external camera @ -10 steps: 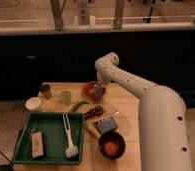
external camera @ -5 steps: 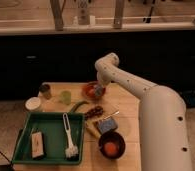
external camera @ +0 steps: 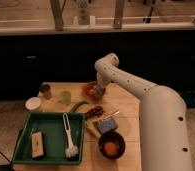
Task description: Wipe red bowl with towel
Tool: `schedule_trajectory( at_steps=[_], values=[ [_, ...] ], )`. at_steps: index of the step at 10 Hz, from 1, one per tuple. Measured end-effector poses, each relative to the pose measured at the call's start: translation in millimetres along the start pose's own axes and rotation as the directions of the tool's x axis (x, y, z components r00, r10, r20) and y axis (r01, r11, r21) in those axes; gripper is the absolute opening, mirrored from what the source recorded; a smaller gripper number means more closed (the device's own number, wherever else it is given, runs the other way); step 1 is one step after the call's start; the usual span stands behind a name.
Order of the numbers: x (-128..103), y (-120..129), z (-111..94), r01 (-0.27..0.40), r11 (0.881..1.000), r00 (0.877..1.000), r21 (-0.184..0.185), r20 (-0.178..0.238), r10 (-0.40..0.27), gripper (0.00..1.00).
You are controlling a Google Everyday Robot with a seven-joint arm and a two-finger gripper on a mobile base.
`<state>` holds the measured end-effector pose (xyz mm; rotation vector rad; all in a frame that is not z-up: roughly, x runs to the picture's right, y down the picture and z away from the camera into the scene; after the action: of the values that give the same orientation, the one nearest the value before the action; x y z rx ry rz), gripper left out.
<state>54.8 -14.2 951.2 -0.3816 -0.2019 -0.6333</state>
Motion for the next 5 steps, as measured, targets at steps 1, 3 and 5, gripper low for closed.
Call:
schedule_trajectory(
  at_steps=[1,3,5],
  values=[
    [-0.2,0.3,0.1,0.001,1.000,1.000,0.000,0.000,-0.001,0.00],
    [8.0,-1.5,3.4,-0.010,1.000,1.000,-0.003,-0.007,0.010,0.00],
    [14.4,-4.5,6.0,-0.012,1.000,1.000,-0.003,-0.013,0.012,0.00]
  ],
)
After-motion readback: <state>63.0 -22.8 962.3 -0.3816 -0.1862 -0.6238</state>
